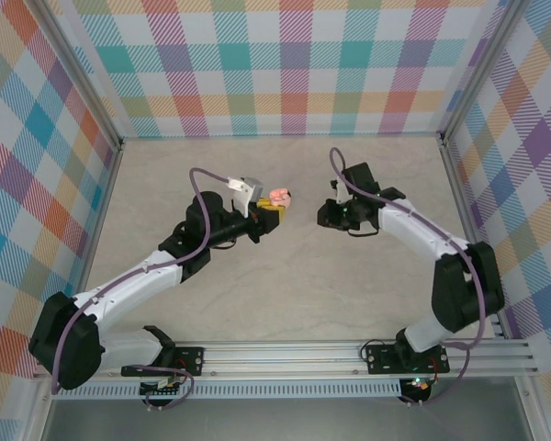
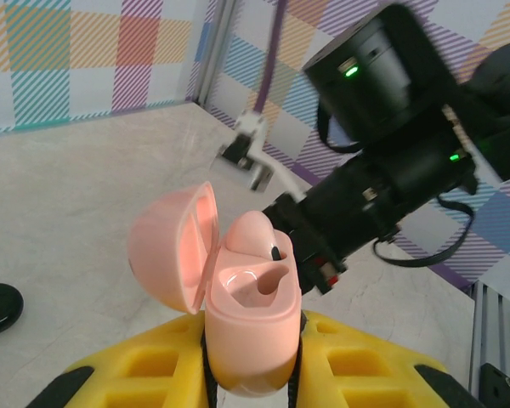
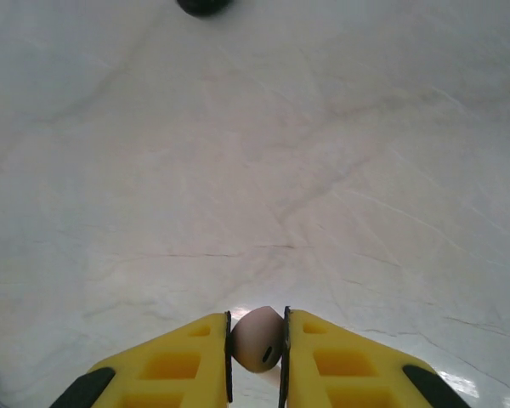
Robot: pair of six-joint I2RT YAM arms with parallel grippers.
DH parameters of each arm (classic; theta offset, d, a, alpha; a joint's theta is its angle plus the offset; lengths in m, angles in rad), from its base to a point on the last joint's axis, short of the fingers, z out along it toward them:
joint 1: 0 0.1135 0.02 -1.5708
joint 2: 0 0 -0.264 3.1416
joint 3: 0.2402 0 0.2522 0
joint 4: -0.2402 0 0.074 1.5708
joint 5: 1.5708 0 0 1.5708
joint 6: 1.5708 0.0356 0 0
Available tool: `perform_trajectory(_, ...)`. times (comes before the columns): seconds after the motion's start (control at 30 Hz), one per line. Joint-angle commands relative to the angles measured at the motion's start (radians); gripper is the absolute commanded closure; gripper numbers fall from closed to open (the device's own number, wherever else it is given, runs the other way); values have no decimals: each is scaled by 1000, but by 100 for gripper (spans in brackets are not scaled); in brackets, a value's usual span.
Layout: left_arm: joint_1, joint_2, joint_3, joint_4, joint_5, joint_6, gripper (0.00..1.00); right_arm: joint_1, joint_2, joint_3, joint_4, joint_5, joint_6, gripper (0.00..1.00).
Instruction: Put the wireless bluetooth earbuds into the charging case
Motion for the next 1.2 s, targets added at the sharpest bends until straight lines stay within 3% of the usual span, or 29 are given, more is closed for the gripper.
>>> perform_trajectory(0.0,-15,4,-20,108,-5,-16,75,-1,-101,-17,84,-80,27,79)
perform_trajectory(0.47,-15,18,-49,202,40,2,75,0,-297,43,258,-255,77,78)
perform_trajectory(0.7,-15,20,-47,211,73,30,75,15,-322,77,338,-325,115,78)
perform_trajectory(1.17,-21,19,-51,293,99,66,75,116,-298,154,377,-347,99,78)
